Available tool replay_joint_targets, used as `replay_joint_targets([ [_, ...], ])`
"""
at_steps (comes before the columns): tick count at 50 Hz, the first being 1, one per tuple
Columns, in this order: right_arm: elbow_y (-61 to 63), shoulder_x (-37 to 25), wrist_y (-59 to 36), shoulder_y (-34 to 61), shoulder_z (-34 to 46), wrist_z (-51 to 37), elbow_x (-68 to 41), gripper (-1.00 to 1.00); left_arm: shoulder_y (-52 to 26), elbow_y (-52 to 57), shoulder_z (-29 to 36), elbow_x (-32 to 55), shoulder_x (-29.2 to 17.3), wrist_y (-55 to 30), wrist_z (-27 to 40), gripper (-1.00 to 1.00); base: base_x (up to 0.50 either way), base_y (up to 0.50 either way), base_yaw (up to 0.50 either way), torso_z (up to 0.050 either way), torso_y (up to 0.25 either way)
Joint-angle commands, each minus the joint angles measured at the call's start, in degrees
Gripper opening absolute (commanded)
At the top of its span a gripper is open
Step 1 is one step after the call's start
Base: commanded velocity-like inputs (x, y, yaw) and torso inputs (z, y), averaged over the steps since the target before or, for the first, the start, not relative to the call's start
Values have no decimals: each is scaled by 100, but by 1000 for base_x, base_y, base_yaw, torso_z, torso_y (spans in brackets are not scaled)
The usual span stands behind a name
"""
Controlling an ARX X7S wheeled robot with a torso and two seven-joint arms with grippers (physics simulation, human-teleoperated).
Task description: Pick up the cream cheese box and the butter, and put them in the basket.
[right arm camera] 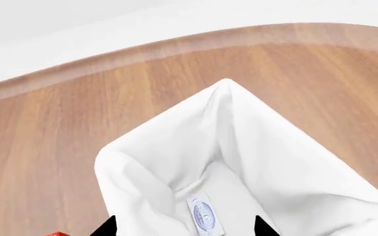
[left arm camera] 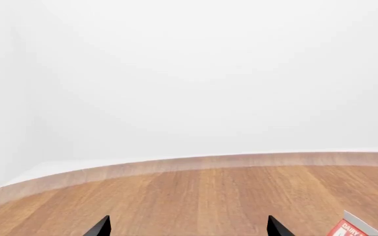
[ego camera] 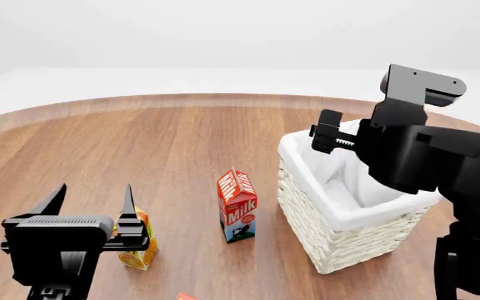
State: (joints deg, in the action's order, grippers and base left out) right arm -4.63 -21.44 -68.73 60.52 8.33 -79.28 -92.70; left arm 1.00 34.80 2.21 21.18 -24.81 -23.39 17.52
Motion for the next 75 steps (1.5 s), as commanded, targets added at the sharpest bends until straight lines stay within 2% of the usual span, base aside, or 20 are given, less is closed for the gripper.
replay_joint_targets([
  [1,601,-49,-145,-13,-108,-541,-702,100,-2,-24,28,-8,-4,21,9,100,0,0,0,0,0],
  [24,1740,-486,-268,-334,74,-787,-1710,100,-20,-6,19,41,-37,16,36,100,0,0,0,0,0],
  [31,2116,-607,-339,-542,112,-559,-1900,100,-23,16,30,51,-49,4,45,100,0,0,0,0,0],
  [32,2321,-576,-366,-608,-41,-275,-1799,100,-21,8,28,48,-49,12,46,100,0,0,0,0,0],
  [46,3062,-934,-172,-790,236,-672,-2656,100,-8,38,57,48,-64,-1,76,100,0,0,0,0,0],
  [56,3565,-1003,-228,-1090,359,-435,-2841,100,-1,0,88,28,-63,49,73,100,0,0,0,0,0],
  [75,4179,-1004,-358,-985,669,-12,-3198,100,-21,-26,115,36,-80,62,87,100,0,0,0,0,0],
])
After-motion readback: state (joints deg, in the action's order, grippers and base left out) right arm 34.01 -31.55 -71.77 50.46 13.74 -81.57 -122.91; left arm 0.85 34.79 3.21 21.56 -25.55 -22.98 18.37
